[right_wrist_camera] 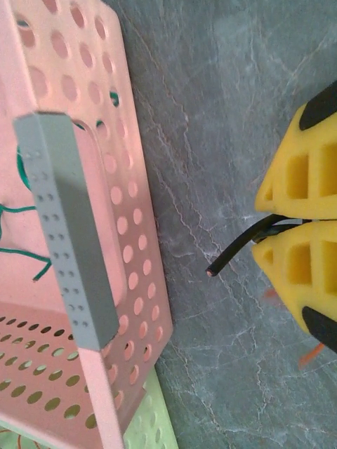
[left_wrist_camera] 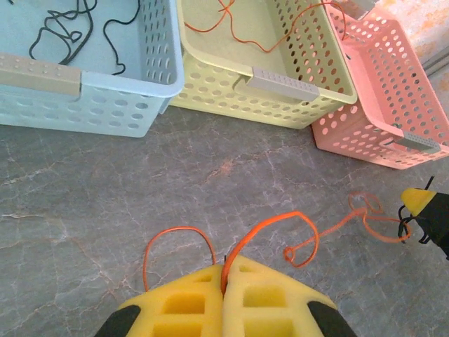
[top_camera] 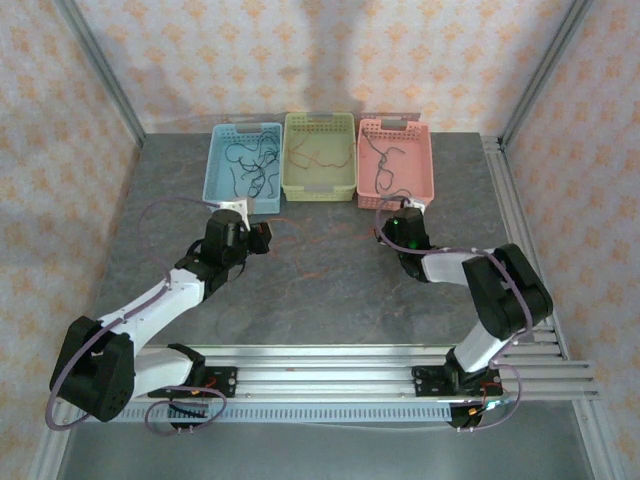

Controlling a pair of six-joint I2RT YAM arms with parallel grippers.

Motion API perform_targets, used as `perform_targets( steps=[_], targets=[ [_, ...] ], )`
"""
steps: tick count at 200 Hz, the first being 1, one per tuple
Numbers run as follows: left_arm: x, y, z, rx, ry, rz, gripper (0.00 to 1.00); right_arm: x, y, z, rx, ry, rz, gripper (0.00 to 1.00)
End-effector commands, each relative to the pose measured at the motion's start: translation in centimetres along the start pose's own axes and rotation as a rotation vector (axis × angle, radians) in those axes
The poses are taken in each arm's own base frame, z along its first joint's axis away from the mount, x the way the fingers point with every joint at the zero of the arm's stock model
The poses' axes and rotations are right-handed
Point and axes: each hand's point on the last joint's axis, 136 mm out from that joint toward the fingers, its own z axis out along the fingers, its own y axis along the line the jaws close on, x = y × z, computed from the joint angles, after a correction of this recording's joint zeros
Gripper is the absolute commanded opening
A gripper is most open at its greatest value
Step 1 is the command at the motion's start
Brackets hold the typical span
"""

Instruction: Untangle the cables

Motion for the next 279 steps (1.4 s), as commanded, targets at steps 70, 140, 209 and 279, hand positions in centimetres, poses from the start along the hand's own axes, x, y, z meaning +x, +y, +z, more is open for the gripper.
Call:
perform_targets(
  steps=[70, 140, 209, 279],
  targets=[
    [-1.4, 2.8, -1.7, -0.080, -0.127, -0.100, 0.00, -1.9, -0.8, -0.7, 0.026, -0.171, 0.044, 0.00],
    [-1.5, 13.2, -6.9, -0.405, -0.255, -0.392, 0.00, -1.9, -1.3, -0.9, 0.043, -0.186, 0.055, 0.00],
    [-0.3, 15.9, -7.2, -0.462, -0.149, -0.476, 0.00, -1.9, -1.4, -1.0, 0.046, -0.196, 0.057, 0.00],
    [0.7, 16.4, -4.0, -0.485, 0.021, -0.478, 0.00, -2.2, -1.7, -1.2, 0.055, -0.213, 0.062, 0.00]
  ],
)
